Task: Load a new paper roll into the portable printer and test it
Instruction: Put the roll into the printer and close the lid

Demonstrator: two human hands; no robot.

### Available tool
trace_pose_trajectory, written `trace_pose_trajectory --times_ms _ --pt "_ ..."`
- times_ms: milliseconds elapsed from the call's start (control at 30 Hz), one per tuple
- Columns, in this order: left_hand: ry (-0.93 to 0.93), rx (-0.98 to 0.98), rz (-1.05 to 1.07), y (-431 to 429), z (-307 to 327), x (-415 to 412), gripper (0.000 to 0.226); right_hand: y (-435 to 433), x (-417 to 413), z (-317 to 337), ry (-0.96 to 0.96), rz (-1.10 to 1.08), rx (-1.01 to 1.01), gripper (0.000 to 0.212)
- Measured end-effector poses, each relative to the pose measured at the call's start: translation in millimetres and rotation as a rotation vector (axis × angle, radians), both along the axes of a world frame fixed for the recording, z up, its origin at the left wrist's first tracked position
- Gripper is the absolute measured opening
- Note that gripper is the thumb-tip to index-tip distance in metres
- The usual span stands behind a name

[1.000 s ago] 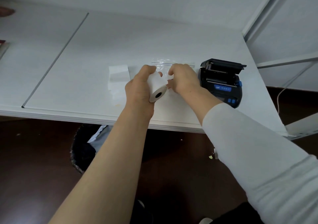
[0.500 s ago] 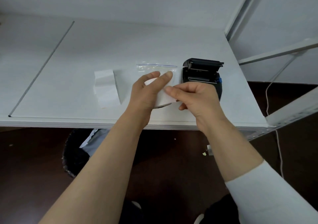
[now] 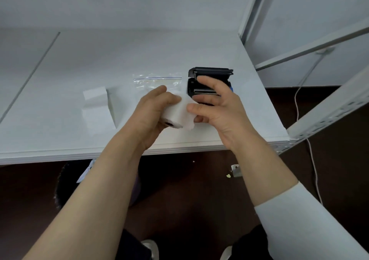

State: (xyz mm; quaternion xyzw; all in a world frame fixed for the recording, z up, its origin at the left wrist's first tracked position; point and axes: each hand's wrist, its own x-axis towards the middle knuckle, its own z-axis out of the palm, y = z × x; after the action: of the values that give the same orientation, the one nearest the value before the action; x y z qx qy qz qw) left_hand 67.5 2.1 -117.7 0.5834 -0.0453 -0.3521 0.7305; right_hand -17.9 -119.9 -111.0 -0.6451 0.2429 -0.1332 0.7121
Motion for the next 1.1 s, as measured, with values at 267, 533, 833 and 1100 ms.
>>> trace_pose_trajectory --times_ms 267,533,833,1100 --pt "-0.234 0.112 -0.072 -31.2 14.6 -0.1 0.043 -25.8 -0.8 7.4 0.052 -0.093 0.108 0.018" --pt "-0.245 0.197 -0.042 -59.1 21.6 10.7 0.029 -55.1 -3.0 -0.5 -0.017 -0.259 0.067 0.024" --pt "-0.060 0.404 0.099 -71.5 4.8 -4.6 0.011 -77.2 -5.0 -13.9 0.098 -0.294 0.308 0.021" --pt "-0.057 0.456 0.123 -57.8 -6.4 -26.0 0.024 -80.1 -29.5 -14.9 0.173 -0.201 0.303 0.022"
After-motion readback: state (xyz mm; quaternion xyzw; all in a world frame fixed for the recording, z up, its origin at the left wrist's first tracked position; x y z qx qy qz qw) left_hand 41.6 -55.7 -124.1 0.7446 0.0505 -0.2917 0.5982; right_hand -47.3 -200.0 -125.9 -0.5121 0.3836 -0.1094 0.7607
